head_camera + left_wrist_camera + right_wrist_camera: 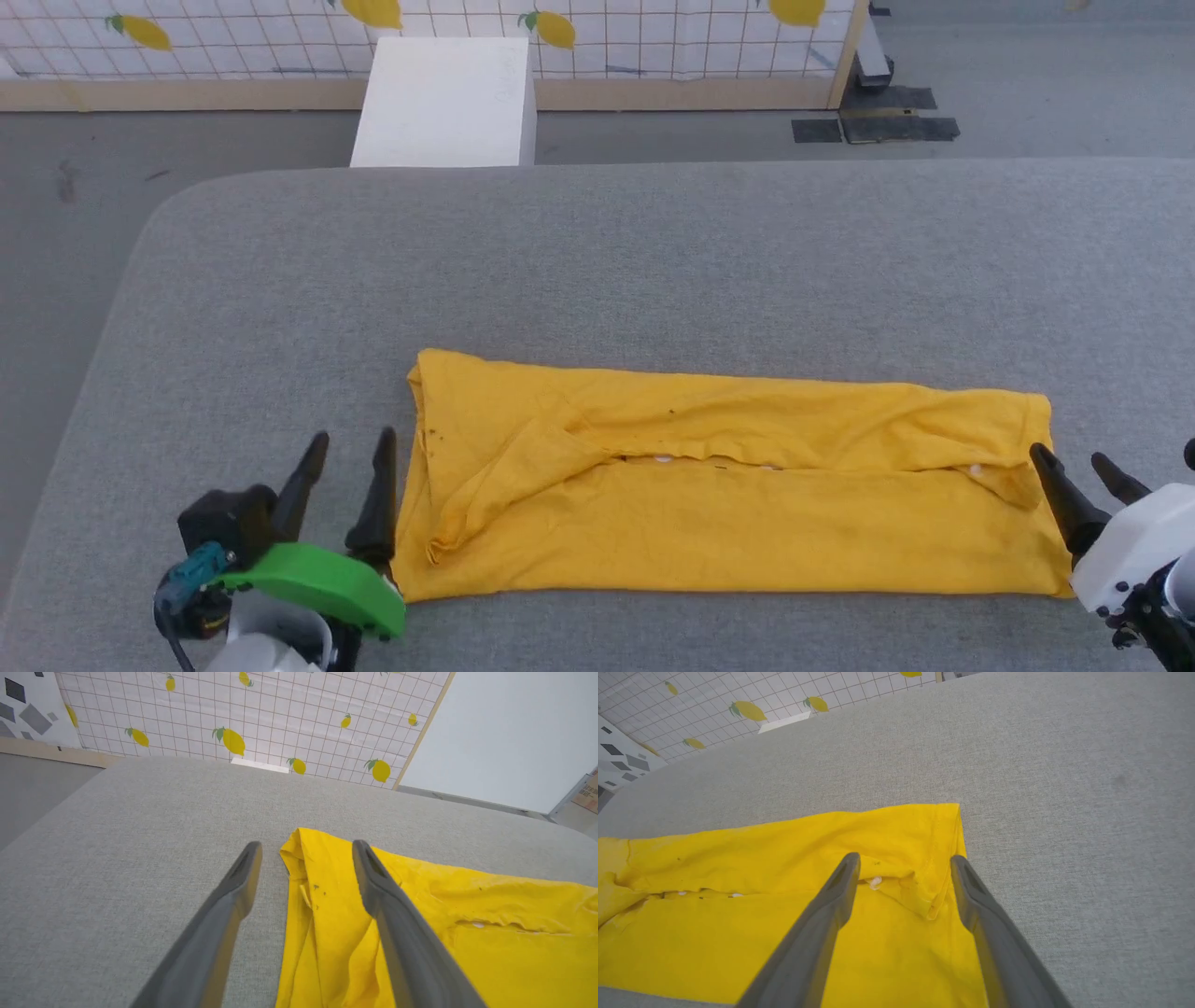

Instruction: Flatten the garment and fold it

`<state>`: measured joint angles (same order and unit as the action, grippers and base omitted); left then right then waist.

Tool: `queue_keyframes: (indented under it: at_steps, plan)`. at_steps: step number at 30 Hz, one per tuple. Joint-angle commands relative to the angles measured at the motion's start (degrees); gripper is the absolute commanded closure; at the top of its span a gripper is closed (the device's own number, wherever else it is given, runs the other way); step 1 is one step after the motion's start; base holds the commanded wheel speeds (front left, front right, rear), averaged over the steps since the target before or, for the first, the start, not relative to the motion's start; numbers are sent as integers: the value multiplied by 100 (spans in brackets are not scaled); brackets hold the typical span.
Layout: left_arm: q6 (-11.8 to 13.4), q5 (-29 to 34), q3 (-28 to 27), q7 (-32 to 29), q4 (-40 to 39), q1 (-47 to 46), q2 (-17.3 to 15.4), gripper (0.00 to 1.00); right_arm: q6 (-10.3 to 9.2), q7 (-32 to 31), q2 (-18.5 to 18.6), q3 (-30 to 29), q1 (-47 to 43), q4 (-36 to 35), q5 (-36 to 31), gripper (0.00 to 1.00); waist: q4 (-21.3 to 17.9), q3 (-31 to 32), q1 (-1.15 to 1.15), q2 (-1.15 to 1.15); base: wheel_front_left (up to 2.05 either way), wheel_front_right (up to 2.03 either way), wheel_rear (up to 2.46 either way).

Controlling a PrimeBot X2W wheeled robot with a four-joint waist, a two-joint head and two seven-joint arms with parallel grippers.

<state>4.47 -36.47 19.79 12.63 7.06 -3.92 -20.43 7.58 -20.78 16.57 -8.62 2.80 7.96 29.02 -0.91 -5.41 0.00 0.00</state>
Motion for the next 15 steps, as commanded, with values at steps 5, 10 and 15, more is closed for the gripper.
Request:
queue_keyframes:
  at_steps: [5,10,15]
  plan:
    - [55,522,-336,229,264,-540,297,0,-9,-329,-658,-702,134,103,-258,0,8,-64,0,0,0,0,0]
    - [-8,1077,-847,235,202,-729,679,0,-9,-884,-1055,-1323,599,638,-696,0,-22,-181,0,0,0,0,0]
    - [-223,1473,-1214,236,259,-747,1003,0,-9,-1327,-1164,-1665,1134,1113,-1352,0,-46,-287,0,0,0,0,0]
